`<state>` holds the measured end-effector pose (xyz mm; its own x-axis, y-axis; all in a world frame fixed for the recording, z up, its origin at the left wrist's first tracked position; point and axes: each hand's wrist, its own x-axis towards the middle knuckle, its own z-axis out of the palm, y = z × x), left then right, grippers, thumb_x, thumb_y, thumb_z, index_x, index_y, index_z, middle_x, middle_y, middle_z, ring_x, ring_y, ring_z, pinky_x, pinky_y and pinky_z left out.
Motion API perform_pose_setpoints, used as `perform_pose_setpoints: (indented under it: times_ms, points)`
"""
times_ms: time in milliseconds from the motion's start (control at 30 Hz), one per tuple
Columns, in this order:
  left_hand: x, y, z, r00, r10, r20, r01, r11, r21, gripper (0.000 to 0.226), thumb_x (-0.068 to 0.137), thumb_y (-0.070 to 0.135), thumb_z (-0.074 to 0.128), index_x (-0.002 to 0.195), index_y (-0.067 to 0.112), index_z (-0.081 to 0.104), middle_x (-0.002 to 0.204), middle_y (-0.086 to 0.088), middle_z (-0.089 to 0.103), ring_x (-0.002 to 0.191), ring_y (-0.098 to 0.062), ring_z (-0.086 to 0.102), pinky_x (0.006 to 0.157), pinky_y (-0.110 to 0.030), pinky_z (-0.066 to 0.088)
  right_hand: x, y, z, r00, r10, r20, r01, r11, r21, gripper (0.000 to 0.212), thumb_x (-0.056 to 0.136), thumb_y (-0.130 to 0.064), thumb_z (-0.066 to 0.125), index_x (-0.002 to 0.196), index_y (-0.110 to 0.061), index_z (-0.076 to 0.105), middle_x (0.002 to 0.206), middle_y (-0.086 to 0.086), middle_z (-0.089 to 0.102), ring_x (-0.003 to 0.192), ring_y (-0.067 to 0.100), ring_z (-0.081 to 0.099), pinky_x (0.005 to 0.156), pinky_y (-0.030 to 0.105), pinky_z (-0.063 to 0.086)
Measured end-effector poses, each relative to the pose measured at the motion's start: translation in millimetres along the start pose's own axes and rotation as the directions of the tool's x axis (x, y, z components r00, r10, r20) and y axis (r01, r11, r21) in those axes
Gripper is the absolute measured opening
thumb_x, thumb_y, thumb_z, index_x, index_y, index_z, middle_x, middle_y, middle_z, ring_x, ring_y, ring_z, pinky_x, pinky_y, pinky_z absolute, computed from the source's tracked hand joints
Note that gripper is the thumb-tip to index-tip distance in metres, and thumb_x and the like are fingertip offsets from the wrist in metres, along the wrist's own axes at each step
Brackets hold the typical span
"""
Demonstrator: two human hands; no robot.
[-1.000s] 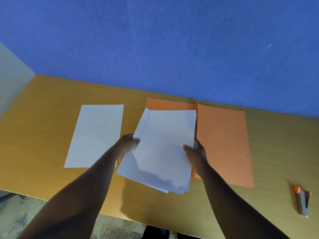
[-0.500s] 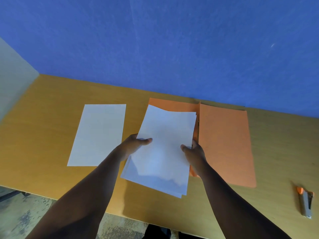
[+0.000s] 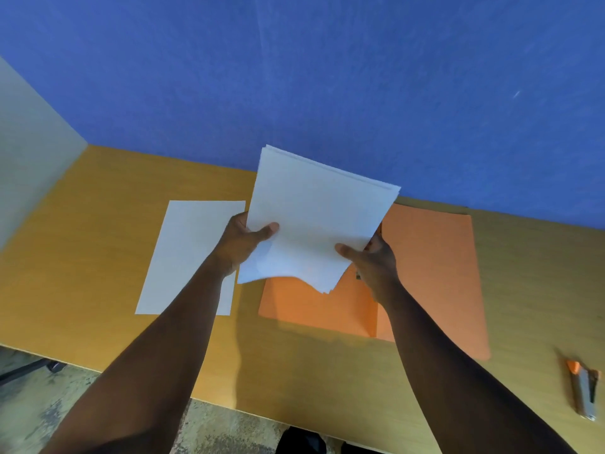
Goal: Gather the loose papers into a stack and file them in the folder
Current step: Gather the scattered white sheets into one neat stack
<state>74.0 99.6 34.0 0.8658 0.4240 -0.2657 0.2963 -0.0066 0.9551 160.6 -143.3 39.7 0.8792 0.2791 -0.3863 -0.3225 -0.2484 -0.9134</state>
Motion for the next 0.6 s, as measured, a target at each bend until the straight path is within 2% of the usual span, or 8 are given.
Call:
perform_pose_setpoints:
  times_ms: [33,100,167,300,467,533,600]
  points:
    - [-2,1,1,0.998,0.027,-0.051,-0.028,1.0,-0.007,0.021,0.089,0.014,0.073,0.105,0.026,0.067,0.091,0.023,0.076,0.088,0.003,0.071,0.078,-0.016,0.054,1,-3,3,0.999,-0.039,-0.03,0.037,0.997,-0.068,0.033,0.077,-0.021,0.081,0.104,-0.025,0.062,0.1,-0.001,0.069,0.074,0.015,0.063,0.056,0.025,0.049]
    - [-4,-1,2,0.989,0.065,-0.136,-0.07,0.997,-0.032,0.024,0.09,0.013,0.072,0.107,0.028,0.066,0.099,0.017,0.076,0.093,-0.002,0.072,0.079,-0.019,0.056,1,-8,11,0.992,-0.108,-0.072,0.093,0.979,-0.184,0.032,0.079,-0.031,0.077,0.106,-0.026,0.061,0.106,0.0,0.068,0.086,0.023,0.065,0.071,0.035,0.055]
    - [-7,-4,4,0.977,0.099,-0.19,-0.112,0.992,-0.061,0.026,0.09,0.014,0.072,0.112,0.026,0.065,0.109,0.006,0.074,0.102,-0.011,0.071,0.086,-0.027,0.056,-3,-17,17,0.979,-0.193,-0.057,0.176,0.958,-0.227,0.033,0.085,-0.027,0.072,0.116,-0.019,0.062,0.107,-0.005,0.066,0.094,0.016,0.062,0.084,0.031,0.052]
    - [-14,-2,9,0.958,0.145,-0.248,-0.179,0.976,-0.12,0.032,0.09,0.012,0.072,0.12,0.01,0.064,0.11,-0.001,0.074,0.103,-0.014,0.071,0.087,-0.027,0.055,-7,-19,25,0.968,-0.251,0.024,0.248,0.932,-0.263,0.026,0.093,-0.021,0.062,0.118,-0.018,0.056,0.104,-0.007,0.062,0.095,0.011,0.058,0.084,0.025,0.045]
    - [-16,2,10,0.957,0.147,-0.25,-0.193,0.966,-0.17,0.041,0.086,0.012,0.077,0.122,0.019,0.058,0.121,0.0,0.071,0.113,-0.014,0.067,0.096,-0.03,0.054,-9,-11,26,0.969,-0.239,0.059,0.246,0.92,-0.307,0.04,0.092,-0.019,0.062,0.131,-0.016,0.051,0.121,-0.001,0.063,0.107,0.013,0.056,0.096,0.027,0.043]
    - [-17,4,13,0.959,0.14,-0.246,-0.177,0.975,-0.138,0.038,0.088,0.015,0.075,0.121,0.019,0.057,0.119,0.002,0.07,0.111,-0.01,0.066,0.096,-0.03,0.053,-8,-7,25,0.976,-0.214,0.048,0.218,0.921,-0.322,0.042,0.093,-0.019,0.06,0.133,-0.017,0.049,0.122,0.003,0.063,0.11,0.02,0.058,0.096,0.032,0.047]
    - [-16,3,15,0.963,0.137,-0.233,-0.16,0.984,-0.083,0.034,0.09,0.022,0.072,0.12,0.019,0.056,0.118,-0.001,0.069,0.11,-0.012,0.066,0.097,-0.035,0.053,-8,-5,25,0.985,-0.17,0.019,0.167,0.928,-0.332,0.041,0.093,-0.019,0.057,0.133,-0.02,0.049,0.116,0.009,0.063,0.108,0.028,0.06,0.093,0.041,0.052]
